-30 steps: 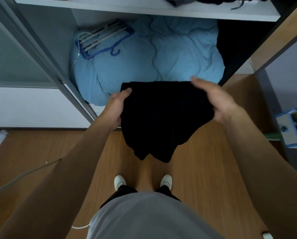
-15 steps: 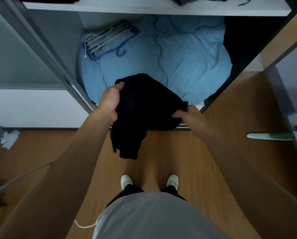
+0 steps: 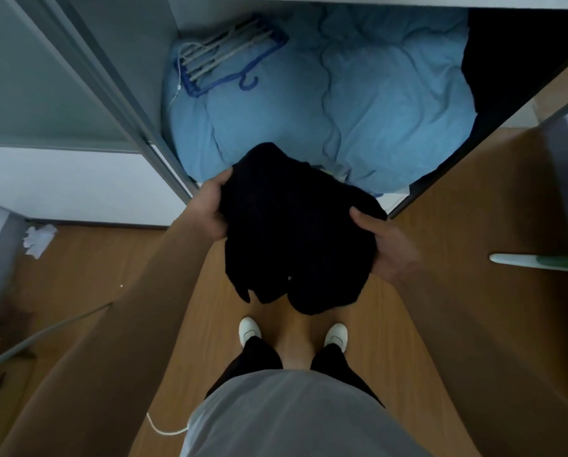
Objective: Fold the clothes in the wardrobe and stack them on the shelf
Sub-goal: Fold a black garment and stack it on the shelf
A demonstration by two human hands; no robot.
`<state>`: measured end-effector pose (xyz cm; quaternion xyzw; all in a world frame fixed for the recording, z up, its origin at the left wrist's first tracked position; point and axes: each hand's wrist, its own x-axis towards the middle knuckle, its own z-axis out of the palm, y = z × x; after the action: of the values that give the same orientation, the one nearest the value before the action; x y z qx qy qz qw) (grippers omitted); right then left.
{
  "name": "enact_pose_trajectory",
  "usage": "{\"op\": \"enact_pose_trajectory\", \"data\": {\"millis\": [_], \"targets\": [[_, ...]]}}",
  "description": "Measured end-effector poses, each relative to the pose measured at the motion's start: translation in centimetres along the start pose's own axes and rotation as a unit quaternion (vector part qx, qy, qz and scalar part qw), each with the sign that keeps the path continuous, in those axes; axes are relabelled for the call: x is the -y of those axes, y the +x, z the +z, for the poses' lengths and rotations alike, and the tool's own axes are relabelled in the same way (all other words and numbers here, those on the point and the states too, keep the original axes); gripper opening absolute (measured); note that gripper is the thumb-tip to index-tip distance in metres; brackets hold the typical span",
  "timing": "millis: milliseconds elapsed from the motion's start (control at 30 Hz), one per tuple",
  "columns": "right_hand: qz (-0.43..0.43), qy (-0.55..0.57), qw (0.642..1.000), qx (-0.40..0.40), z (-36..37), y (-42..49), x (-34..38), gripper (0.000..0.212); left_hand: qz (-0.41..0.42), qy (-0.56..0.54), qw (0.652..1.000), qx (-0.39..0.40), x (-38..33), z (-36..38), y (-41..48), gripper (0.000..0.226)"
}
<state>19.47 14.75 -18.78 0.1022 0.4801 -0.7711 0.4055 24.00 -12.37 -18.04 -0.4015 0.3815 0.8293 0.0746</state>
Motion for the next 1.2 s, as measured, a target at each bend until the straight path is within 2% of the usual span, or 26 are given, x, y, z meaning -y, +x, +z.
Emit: {"op": "enact_pose_trajectory", "data": {"millis": [100,167,267,333,400,500,600,700,733,800,833,900,967,1000,1033,1100,1133,1200], "targets": [[0.025,0.061,0.998,0.012,-0.1,0.8,-0.7,0.046,-0.004,-0.053,0.997,0.058,2.3,-2.4,0.9,0.045],[0.042,0.061,0.997,0.020,-0.1,1.5,-1.1,0.036,-0.021,-0.055,0.996,0.067,4.1,-3.6,1.6,0.045],[0.062,0.054,0.996,0.025,0.2,2.7,-2.3,0.034,-0.067,-0.065,0.991,0.094,6.8,-5.0,2.3,0.048],[0.068,0.055,0.996,0.026,0.3,3.4,-3.1,0.033,-0.096,-0.080,0.985,0.123,8.6,-5.9,2.6,0.062],[0.067,0.069,0.995,0.024,0.5,3.9,-3.7,0.033,-0.100,-0.057,0.985,0.128,10.2,-6.9,3.0,0.071],[0.068,0.071,0.995,0.018,1.1,4.7,-3.7,0.033,-0.063,0.003,0.984,0.166,10.9,-8.1,3.1,0.061],[0.094,0.026,0.995,0.004,1.2,6.1,-2.4,0.036,0.013,0.001,0.995,0.103,8.4,-9.0,3.1,0.051],[0.087,-0.149,0.981,-0.085,1.4,8.0,-0.2,0.035,0.065,0.074,0.995,-0.026,4.7,-9.9,3.3,0.054],[0.070,-0.239,0.962,-0.115,1.6,8.6,0.3,0.027,0.080,0.111,0.988,-0.064,3.6,-10.1,3.5,0.050],[0.039,-0.384,0.910,-0.153,2.2,9.8,0.7,0.015,0.114,0.154,0.977,-0.092,1.7,-10.5,3.9,0.045],[0.023,-0.424,0.890,-0.168,2.5,10.4,0.7,0.020,0.123,0.152,0.976,-0.095,0.9,-10.6,4.0,0.052],[-0.011,-0.461,0.871,-0.170,3.2,11.2,1.1,0.045,0.136,0.122,0.980,-0.076,-0.5,-11.1,4.1,0.065],[-0.033,-0.485,0.868,-0.097,3.9,11.4,1.7,0.064,0.153,0.121,0.981,-0.024,-1.8,-11.8,4.2,0.059],[-0.033,-0.514,0.856,-0.048,4.4,11.4,1.9,0.071,0.152,0.132,0.979,0.013,-2.7,-12.2,4.1,0.059],[-0.036,-0.560,0.828,-0.009,4.8,11.4,2.1,0.078,0.140,0.149,0.977,0.054,-3.7,-12.5,3.9,0.063],[-0.090,-0.683,0.725,0.019,5.8,11.6,2.3,0.077,0.098,0.205,0.966,0.128,-5.9,-12.9,3.4,0.078],[-0.128,-0.724,0.677,0.003,6.5,11.6,2.5,0.072,0.092,0.254,0.953,0.137,-7.0,-12.8,3.2,0.084],[-0.190,-0.758,0.618,-0.087,8.4,11.7,3.2,0.062,0.129,0.364,0.917,0.095,-8.9,-12.0,2.8,0.086]]}}
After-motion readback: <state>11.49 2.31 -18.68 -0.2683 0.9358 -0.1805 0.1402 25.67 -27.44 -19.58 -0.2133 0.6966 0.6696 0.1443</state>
